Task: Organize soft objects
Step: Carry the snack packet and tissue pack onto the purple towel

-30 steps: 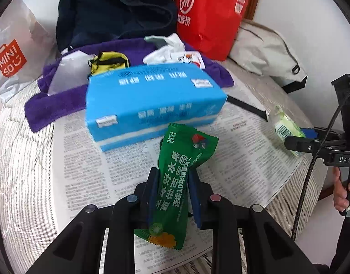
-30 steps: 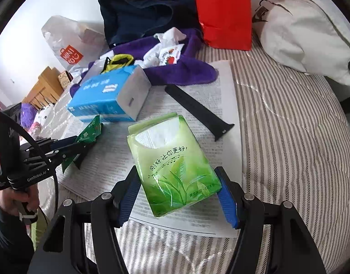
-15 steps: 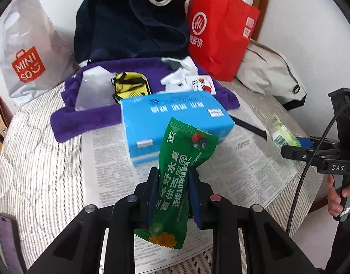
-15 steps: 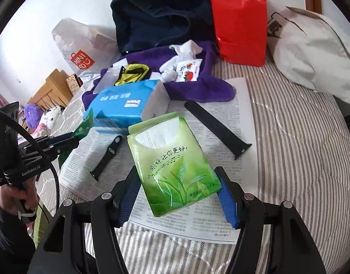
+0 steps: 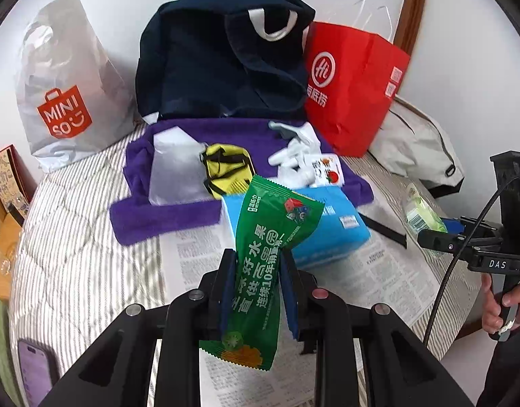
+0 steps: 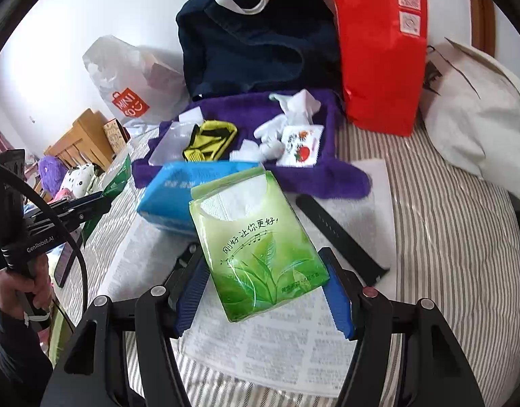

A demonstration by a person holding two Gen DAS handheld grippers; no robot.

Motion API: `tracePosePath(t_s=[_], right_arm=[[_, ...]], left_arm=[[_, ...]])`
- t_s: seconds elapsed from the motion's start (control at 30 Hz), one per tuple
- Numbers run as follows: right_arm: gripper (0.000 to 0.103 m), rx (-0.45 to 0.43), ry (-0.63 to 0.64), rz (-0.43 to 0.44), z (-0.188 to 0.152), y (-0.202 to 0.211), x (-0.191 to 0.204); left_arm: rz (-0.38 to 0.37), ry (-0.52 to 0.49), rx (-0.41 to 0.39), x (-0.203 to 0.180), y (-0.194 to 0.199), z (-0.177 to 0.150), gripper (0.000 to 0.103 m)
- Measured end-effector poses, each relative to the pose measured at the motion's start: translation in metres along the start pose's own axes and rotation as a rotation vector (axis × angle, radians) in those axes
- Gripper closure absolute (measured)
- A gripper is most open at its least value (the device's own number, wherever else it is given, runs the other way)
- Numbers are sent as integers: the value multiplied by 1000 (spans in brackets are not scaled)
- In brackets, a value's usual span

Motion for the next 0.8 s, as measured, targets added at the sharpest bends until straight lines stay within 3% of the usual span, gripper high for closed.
tracePosePath(t_s=[0.8], right_arm=[[39,-12,33,-32,76,-29,-15]], left_arm=[[-1,41,-36,22,-26,80,78]])
Point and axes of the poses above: each gripper's, at about its wrist camera, not at the fingertips, and y roughly against the way its jaws point, x to its left, z to its top, the point moved 3 cm from there along -y, roughly the way its jaws point, and after that the axes turned 15 degrees about y, right-handed, at the moved point
